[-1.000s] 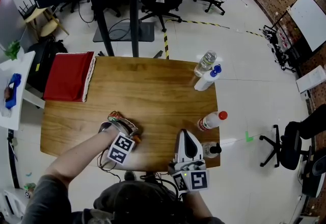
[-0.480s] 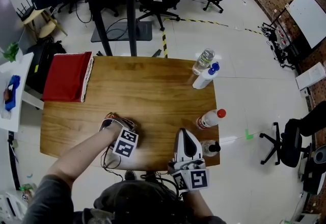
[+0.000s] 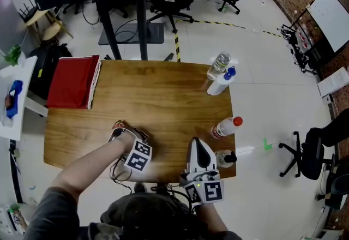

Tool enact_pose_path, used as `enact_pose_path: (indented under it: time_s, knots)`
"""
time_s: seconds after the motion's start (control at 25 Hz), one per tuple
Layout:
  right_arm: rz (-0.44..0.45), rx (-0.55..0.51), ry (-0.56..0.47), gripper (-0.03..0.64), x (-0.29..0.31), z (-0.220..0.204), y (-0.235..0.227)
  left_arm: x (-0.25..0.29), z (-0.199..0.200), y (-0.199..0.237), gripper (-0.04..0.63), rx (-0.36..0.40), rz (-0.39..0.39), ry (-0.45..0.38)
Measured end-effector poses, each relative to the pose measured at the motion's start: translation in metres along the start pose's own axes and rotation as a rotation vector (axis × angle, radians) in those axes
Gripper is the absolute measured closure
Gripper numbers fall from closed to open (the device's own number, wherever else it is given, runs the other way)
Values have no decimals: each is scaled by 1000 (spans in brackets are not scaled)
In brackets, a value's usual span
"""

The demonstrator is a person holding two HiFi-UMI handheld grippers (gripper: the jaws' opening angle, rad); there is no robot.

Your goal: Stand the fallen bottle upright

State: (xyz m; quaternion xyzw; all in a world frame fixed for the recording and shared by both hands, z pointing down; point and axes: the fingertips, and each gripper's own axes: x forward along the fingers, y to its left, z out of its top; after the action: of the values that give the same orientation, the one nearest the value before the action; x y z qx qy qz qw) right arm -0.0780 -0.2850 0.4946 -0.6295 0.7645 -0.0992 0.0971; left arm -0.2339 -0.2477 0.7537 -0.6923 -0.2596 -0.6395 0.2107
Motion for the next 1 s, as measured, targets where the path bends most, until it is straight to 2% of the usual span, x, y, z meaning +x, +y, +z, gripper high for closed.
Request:
enact_pose_path:
  time_s: [0.16, 0.28, 0.56, 0.84, 1.0]
  knots:
    - [-15, 17, -27, 606, 1, 4, 0, 1, 1, -5, 354, 11, -10, 20]
    - [-15, 24, -33, 606, 1, 5, 1, 0, 2, -10, 403, 48, -11, 28]
    - [-10, 19, -35, 606, -8, 9, 9, -2, 5, -20, 416, 125, 31, 37]
    - [-13, 31, -35, 606, -18, 10, 13, -14, 14, -23, 416, 115, 73, 16]
    - [-13, 19, -45, 606, -24, 13, 15, -34, 14, -21, 417, 91, 142, -9]
